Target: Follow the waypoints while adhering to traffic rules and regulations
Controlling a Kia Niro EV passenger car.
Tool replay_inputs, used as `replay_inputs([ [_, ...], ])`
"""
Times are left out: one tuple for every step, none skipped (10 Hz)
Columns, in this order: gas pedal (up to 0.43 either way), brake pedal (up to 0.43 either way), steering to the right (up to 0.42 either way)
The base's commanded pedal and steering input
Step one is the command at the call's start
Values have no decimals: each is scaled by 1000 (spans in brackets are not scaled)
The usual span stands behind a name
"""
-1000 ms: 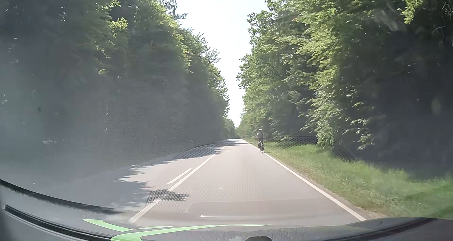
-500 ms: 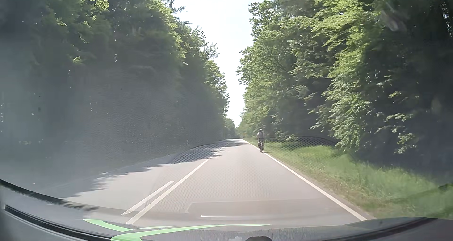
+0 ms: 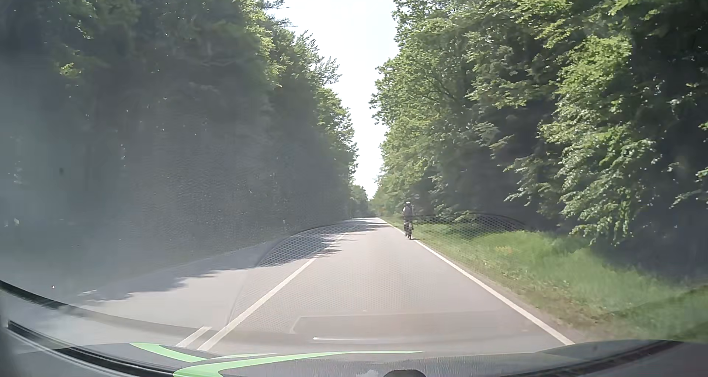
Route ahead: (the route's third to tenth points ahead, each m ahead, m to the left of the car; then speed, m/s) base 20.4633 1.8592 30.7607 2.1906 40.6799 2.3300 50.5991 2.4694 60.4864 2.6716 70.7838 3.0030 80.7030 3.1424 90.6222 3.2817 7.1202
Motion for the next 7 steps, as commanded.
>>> replay_inputs([
  [138,0,-2],
  [138,0,-2],
  [138,0,-2],
  [138,0,-2],
  [138,0,-2],
  [138,0,-2],
  [138,0,-2],
])
